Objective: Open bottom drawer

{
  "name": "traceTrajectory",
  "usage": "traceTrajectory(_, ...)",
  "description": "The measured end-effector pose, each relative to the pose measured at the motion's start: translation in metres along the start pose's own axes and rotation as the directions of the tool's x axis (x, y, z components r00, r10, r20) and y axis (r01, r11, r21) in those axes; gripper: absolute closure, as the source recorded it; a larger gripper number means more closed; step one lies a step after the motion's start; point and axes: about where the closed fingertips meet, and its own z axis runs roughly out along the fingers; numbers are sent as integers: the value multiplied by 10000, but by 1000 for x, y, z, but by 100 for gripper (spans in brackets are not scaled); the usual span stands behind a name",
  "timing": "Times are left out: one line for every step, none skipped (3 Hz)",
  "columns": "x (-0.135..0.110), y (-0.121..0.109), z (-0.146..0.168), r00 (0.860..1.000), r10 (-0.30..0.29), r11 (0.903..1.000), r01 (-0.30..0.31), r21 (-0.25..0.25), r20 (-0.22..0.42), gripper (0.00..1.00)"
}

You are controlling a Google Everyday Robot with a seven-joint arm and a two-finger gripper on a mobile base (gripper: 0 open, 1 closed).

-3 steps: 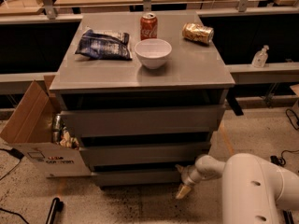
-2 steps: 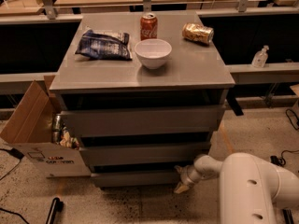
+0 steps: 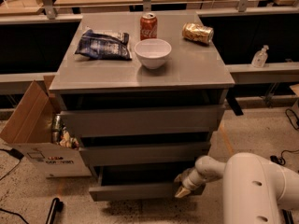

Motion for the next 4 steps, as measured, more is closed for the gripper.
traceTrajectory(-11,48,-10,9975,-97,9962,157,-851,696,43)
traceTrajectory(-44,105,-44,9789,-930,9737,1276,-1889,1820,19)
traceTrajectory(-62,118,-86,9488,-1446,9684,1939,-1568,2808,11)
traceTrajectory(-70,101,-105,9416,-1568,9719,2007,-1227,2980,11)
